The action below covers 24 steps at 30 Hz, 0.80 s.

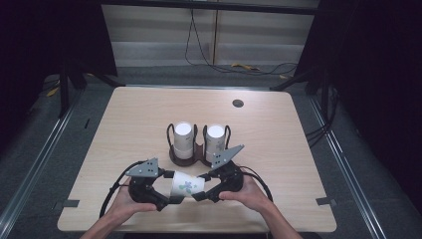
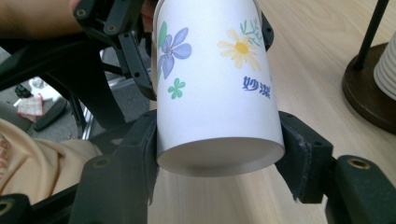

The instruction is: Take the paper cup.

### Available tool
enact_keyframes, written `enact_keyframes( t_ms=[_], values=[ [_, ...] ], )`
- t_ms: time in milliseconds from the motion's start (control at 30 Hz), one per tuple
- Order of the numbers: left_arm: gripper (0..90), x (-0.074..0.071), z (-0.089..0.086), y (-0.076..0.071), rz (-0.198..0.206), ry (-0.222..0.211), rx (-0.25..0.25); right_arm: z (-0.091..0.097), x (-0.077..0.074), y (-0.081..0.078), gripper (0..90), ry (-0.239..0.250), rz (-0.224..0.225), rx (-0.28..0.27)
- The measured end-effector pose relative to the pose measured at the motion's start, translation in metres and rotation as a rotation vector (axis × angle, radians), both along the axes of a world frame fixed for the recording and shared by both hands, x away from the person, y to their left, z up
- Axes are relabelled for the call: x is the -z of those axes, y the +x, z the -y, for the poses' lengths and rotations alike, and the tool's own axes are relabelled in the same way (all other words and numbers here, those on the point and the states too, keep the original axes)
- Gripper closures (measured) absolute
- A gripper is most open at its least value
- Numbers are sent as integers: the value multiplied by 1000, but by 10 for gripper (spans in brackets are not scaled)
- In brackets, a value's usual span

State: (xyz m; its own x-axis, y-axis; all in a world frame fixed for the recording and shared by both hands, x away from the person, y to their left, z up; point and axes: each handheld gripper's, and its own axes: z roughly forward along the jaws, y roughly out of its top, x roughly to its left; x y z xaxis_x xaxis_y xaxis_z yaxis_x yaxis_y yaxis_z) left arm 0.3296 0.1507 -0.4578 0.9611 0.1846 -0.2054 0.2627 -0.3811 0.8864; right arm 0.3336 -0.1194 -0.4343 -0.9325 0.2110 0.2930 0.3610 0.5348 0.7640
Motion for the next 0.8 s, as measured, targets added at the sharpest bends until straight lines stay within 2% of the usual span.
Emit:
enact_keyframes(
  t_ms=[233, 267, 300, 400, 467, 633, 667, 800],
  values=[
    [157, 0, -2, 0, -6, -49, -25, 2, 2, 1, 379, 59, 3, 14],
    [157, -1, -4, 1, -14, -73, -31, 2, 2, 2, 379, 79, 3, 21],
    [157, -1, -4, 1, -14, -73, -31, 2, 2, 2, 379, 79, 3, 21],
    [157, -2, -5, 2, -18, -106, -49, 5, 2, 2, 379, 128, -8, 41],
    [157, -3, -5, 2, -20, -121, -54, 6, 2, 3, 380, 141, -12, 49],
    [157, -4, -7, 2, -20, -135, -67, 7, 2, 3, 380, 173, -17, 64],
    [157, -5, -8, 2, -20, -138, -76, 7, 4, 4, 380, 194, -32, 66],
    [159, -5, -9, 3, -25, -142, -78, 8, 9, 5, 380, 225, -47, 77]
  ],
)
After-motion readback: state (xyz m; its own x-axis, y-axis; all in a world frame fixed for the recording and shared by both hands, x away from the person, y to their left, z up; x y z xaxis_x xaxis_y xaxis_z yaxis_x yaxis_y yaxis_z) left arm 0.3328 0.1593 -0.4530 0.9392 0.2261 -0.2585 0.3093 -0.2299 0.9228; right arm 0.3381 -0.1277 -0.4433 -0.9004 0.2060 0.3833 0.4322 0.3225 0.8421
